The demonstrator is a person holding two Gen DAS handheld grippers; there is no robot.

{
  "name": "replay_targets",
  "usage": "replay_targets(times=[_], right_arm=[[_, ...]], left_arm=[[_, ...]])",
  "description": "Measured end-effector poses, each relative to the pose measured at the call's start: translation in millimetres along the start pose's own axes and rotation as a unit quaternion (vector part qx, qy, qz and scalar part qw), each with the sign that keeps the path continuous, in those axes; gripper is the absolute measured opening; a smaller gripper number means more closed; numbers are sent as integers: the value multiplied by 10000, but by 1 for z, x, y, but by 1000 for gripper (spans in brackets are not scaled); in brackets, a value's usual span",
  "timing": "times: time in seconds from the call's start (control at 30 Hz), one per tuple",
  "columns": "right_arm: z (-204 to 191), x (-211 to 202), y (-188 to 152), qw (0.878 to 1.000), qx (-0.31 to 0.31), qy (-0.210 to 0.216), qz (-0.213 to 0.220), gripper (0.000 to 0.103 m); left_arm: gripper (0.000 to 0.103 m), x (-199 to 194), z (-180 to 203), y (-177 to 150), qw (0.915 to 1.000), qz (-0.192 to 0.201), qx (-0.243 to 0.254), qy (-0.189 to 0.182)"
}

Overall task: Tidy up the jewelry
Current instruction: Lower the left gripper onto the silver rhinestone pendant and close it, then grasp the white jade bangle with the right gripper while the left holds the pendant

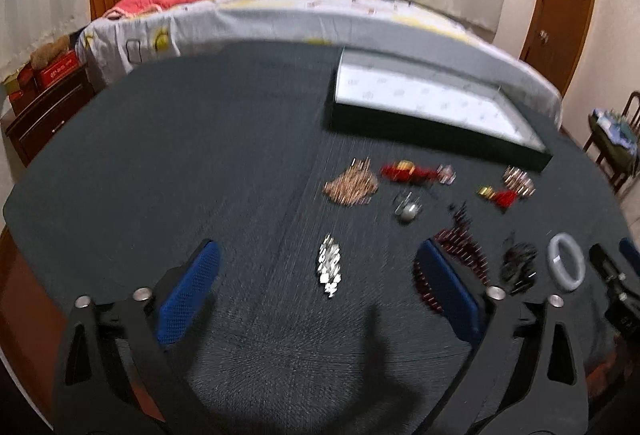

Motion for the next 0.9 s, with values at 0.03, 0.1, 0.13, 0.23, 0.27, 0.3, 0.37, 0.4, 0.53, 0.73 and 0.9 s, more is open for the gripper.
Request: replay_targets(times=[0.03, 0.1, 0.13, 0.23, 0.27, 0.3, 0.37, 0.4, 0.53, 0.73, 0.9], right_arm=[[1, 2, -2, 10000, 28, 14, -49, 97], [2, 6, -6, 9999, 65, 41, -107, 97], [2, 7, -7, 9999, 67, 42, -123, 97], [3, 10, -8, 9998, 96, 56, -185, 97], [3, 12, -8, 9997, 114, 64, -204, 97], [4, 12, -8, 9996, 131, 78, -218, 97], [5, 13, -9, 9995, 175, 112, -246, 97], [5, 13, -9, 9994, 185, 118, -257, 97], [6, 15, -10, 9992, 196, 132, -312, 97], [5, 19, -12, 9991, 183, 124, -366, 97], [3, 20, -12, 9990, 160, 117, -391, 97]], left_arm=[[80, 6, 0, -2, 10000, -61, 23, -34], [77, 15, -1, -7, 9997, -227, -11, -89], [76, 18, -2, -9, 9996, -273, -39, -93], [67, 23, -2, -11, 9993, -351, -52, -147], [65, 22, -3, -11, 9994, -321, -35, -125], [63, 24, -2, -10, 9995, -309, -13, -103], [55, 24, -2, -10, 9995, -295, 37, -59], [52, 24, -3, -10, 9996, -284, 48, -47], [36, 23, -4, -8, 9993, -259, -61, -271], [17, 23, 1, -7, 9993, -281, 156, -199], [16, 24, 4, -6, 9991, -292, 139, -285]])
Point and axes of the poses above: each gripper's, at about its wrist camera, not at the fingertips, and x roughly the way its jaws point, z to its right, y to its top, the point moved 7 cm from there along x, roughly the way its jaws point
